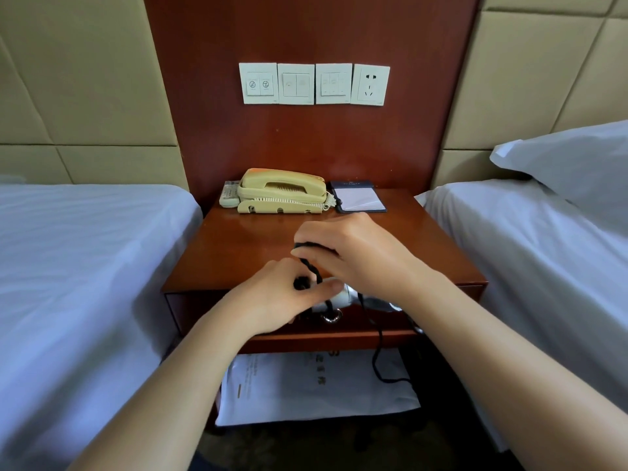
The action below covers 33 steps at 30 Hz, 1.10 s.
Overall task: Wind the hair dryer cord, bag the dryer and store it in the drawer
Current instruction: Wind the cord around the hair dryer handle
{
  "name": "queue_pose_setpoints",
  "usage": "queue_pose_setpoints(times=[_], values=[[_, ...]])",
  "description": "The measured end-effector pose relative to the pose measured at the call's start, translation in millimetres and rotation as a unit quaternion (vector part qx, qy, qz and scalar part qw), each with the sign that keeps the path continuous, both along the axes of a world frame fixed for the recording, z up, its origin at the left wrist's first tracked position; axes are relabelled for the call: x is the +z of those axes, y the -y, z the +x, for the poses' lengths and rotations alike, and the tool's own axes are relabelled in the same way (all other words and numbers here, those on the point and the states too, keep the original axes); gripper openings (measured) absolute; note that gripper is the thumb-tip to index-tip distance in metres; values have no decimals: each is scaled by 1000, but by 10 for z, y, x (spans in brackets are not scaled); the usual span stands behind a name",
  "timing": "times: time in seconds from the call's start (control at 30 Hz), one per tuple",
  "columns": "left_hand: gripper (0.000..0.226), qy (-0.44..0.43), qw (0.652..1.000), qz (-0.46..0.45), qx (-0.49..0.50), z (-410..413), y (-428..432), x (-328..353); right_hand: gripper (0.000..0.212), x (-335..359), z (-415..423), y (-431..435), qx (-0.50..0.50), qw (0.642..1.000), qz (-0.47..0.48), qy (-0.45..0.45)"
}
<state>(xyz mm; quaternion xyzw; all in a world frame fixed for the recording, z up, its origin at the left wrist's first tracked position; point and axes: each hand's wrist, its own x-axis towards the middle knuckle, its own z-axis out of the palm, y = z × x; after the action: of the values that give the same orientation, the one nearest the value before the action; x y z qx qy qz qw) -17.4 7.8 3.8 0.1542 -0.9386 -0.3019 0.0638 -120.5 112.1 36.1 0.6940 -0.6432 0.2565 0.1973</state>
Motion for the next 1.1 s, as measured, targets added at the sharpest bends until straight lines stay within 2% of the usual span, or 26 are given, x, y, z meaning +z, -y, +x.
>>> queue_pose_setpoints(times=[0.1, 0.17, 0.23, 0.3, 0.37, 0.43, 0.47, 0.6, 0.87, 0.97, 1.1], values=[[62, -12, 999, -37, 14, -15, -40, -26, 25, 22, -9, -25, -2, 1000, 13, 24], [48, -16, 997, -74, 22, -27, -31, -31, 20, 72, -39, -43, -25, 995, 40, 85], [37, -18, 991, -129, 18, -22, 12, -5, 23, 138, -98, -83, -56, 980, 105, 161], [29, -26, 984, -175, 18, 11, 85, 35, 31, 197, -185, -168, -53, 949, 181, 252], [24, -39, 978, -200, 42, 68, 190, 71, 34, 230, -284, -261, -21, 903, 245, 351], [23, -48, 975, -201, 80, 139, 318, 88, 34, 226, -365, -330, 10, 868, 289, 404], [24, -53, 975, -193, 99, 171, 383, 93, 32, 216, -395, -355, 10, 863, 294, 410], [26, -66, 967, -194, 149, 271, 537, 97, 25, 131, -445, -394, -37, 874, 283, 394], [27, -19, 968, -195, 155, 331, 580, 78, 32, 82, -590, -456, -41, 884, 231, 404], [30, -27, 976, -176, 122, 319, 540, 87, 34, 46, -675, -447, -59, 898, 151, 408], [26, -33, 996, -73, 43, 265, 443, 63, 35, -16, -837, -430, -122, 923, 38, 363]])
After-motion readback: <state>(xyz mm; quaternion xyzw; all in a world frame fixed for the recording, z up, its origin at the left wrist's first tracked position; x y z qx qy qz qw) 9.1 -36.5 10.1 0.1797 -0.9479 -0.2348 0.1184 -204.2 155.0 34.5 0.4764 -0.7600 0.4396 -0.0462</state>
